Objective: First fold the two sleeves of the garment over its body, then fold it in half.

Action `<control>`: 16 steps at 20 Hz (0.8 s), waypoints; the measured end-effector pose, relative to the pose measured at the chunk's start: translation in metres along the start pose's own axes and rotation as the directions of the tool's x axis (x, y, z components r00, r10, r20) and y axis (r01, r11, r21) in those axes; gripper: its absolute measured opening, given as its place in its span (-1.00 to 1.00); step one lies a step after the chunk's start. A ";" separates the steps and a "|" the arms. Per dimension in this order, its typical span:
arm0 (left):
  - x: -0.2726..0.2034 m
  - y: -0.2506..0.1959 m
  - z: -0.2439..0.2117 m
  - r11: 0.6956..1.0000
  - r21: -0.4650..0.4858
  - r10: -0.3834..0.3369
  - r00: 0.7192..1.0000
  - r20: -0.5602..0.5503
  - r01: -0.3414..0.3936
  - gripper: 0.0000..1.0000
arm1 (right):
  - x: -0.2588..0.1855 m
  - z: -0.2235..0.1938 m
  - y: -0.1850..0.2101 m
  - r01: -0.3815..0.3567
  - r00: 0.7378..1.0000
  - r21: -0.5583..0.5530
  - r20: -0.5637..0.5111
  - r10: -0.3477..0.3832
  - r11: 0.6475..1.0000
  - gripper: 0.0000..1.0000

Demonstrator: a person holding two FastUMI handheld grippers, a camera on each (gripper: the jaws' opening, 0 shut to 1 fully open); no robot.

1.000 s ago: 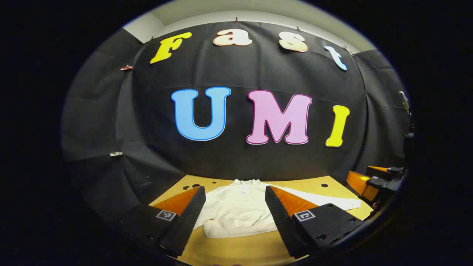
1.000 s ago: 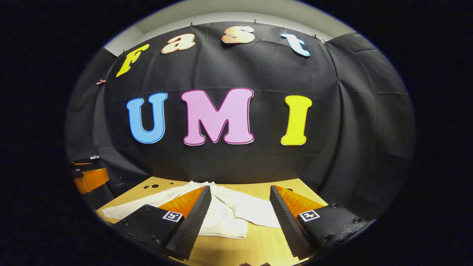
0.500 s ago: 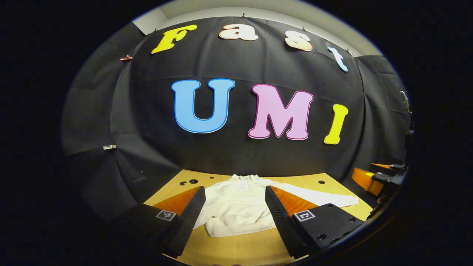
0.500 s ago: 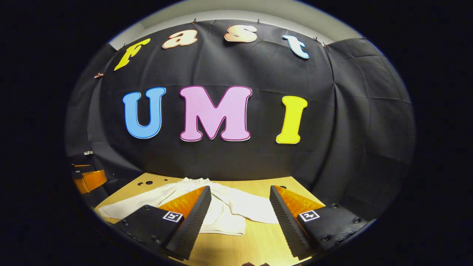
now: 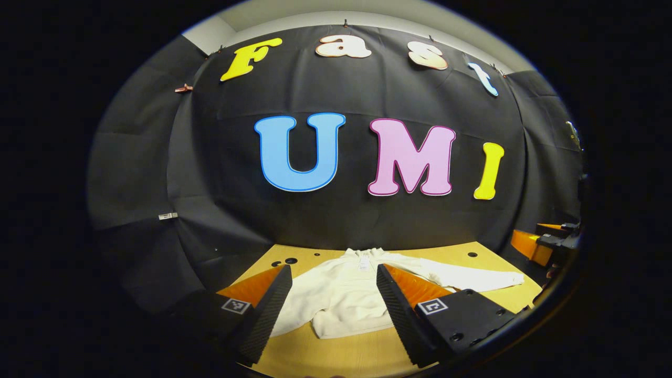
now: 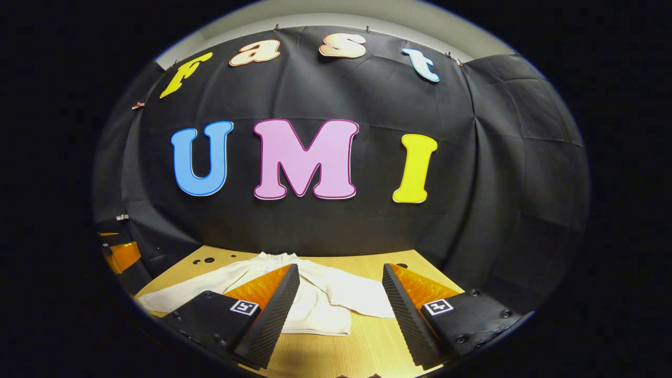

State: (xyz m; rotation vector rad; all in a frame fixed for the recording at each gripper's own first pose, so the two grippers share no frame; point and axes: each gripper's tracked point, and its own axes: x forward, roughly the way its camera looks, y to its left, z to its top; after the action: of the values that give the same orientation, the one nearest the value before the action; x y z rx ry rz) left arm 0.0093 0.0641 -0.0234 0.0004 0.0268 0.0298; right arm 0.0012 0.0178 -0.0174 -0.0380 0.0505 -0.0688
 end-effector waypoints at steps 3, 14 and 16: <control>0.002 -0.002 -0.001 1.000 0.007 -0.004 1.000 -0.004 0.004 0.99 | 0.004 -0.006 0.002 -0.013 1.000 -0.006 -0.011 0.013 1.000 0.94; 0.012 -0.007 -0.001 1.000 0.012 0.002 1.000 -0.019 -0.002 0.99 | 0.038 -0.045 -0.045 0.055 0.990 -0.003 -0.126 -0.055 0.998 0.94; 0.016 -0.009 -0.001 1.000 0.018 0.005 1.000 -0.028 -0.005 0.99 | 0.043 -0.054 -0.063 0.083 0.985 0.005 -0.151 -0.081 0.997 0.94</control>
State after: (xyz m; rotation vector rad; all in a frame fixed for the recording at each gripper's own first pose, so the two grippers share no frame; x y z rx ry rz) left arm 0.0252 0.0551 -0.0246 0.0176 0.0550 0.0346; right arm 0.0373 -0.0500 -0.0711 -0.0237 0.1996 -0.1545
